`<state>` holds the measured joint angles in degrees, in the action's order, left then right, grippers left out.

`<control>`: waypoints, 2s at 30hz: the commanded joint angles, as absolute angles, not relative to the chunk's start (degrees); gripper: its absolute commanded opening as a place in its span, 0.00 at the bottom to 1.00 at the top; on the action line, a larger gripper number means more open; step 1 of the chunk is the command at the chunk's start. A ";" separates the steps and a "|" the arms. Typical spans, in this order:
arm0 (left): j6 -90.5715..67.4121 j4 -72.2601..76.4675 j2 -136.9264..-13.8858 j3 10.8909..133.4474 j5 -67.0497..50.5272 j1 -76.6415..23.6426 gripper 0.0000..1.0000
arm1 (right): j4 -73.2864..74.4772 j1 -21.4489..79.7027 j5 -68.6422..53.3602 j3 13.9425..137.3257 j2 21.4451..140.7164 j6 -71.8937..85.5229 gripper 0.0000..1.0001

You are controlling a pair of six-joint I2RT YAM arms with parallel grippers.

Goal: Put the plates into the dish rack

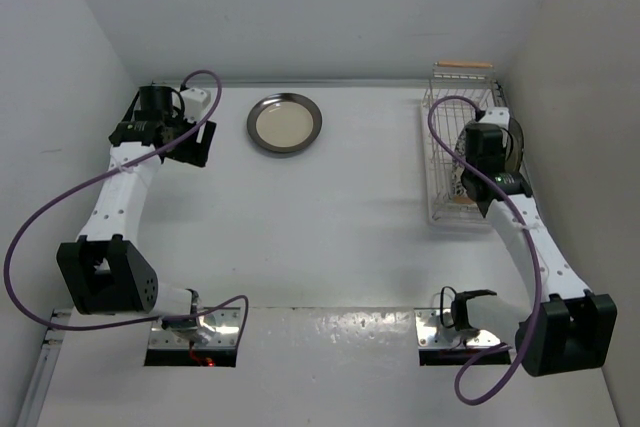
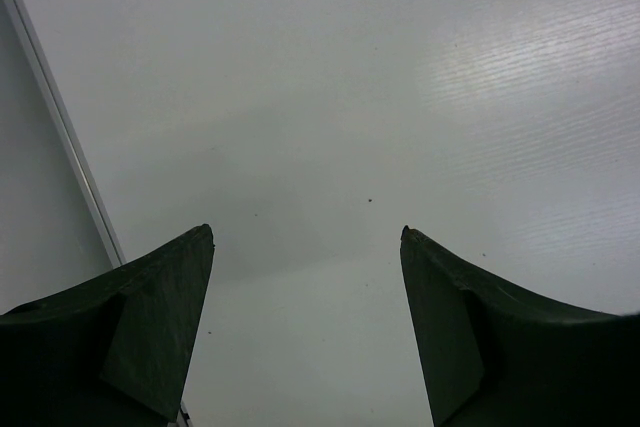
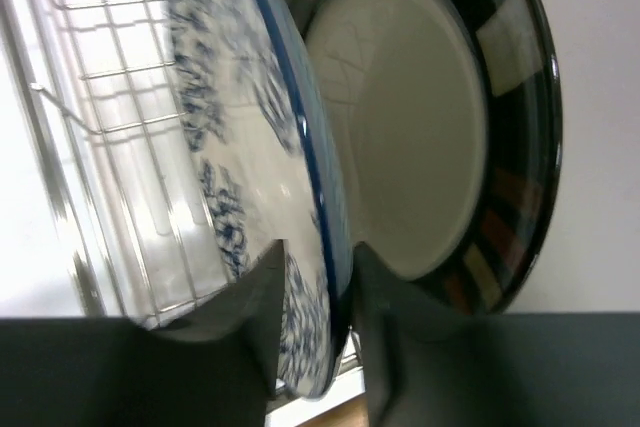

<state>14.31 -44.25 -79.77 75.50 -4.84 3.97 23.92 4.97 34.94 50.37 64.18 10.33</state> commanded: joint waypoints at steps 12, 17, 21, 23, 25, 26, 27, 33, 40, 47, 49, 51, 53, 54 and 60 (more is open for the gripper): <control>13.98 -43.68 -91.10 81.54 -10.71 1.42 0.83 | 22.41 5.45 26.72 63.26 66.18 1.85 0.95; 9.50 -43.68 -106.06 93.40 -13.71 -2.02 0.83 | 20.48 7.20 24.09 64.87 65.66 1.85 0.98; 2.49 -42.46 -118.63 105.80 -16.95 -2.20 0.83 | 17.23 10.80 23.29 61.53 64.43 0.44 0.99; 0.45 -41.84 -123.03 111.78 -20.21 -0.89 0.83 | 17.66 11.51 23.73 60.91 64.07 0.53 0.99; -0.87 -41.23 -128.74 115.82 -20.74 -0.88 0.83 | 17.67 12.48 24.43 60.21 63.98 0.61 0.99; -0.88 -41.22 -130.24 116.62 -20.74 -0.88 0.83 | 17.67 13.09 24.43 59.94 63.64 0.79 0.99; -1.40 -41.22 -131.56 116.63 -19.96 -0.88 0.83 | 17.32 14.05 25.22 58.72 63.37 0.62 0.99; -3.16 -38.50 -138.86 118.04 -23.19 -0.88 0.80 | 16.79 16.08 28.29 55.82 61.18 1.14 0.99; -3.87 -38.50 -145.98 120.49 -30.93 -0.88 0.51 | 13.54 18.37 31.73 55.10 60.99 0.44 0.99; -3.26 -38.50 -146.61 120.94 -38.22 -0.35 0.00 | 13.54 21.87 31.73 58.27 65.47 -2.28 0.99; -2.20 -38.50 -145.29 119.80 -40.95 -0.35 0.00 | 13.97 22.58 31.12 58.97 66.70 -2.63 0.99; 0.43 -38.50 -141.87 116.82 -43.50 -0.35 0.00 | 15.55 23.91 25.42 59.41 68.37 -2.55 0.99; 4.54 -38.50 -138.45 114.01 -44.91 -0.35 0.00 | 17.48 23.56 9.19 60.37 70.99 -0.36 0.99; 6.40 -38.50 -134.16 110.77 -44.91 -0.96 0.00 | 18.80 23.12 3.75 60.64 72.15 1.65 0.99; 20.19 -39.02 -116.13 97.85 -43.59 -5.88 0.00 | 11.54 23.73 -16.77 60.22 82.52 13.17 0.98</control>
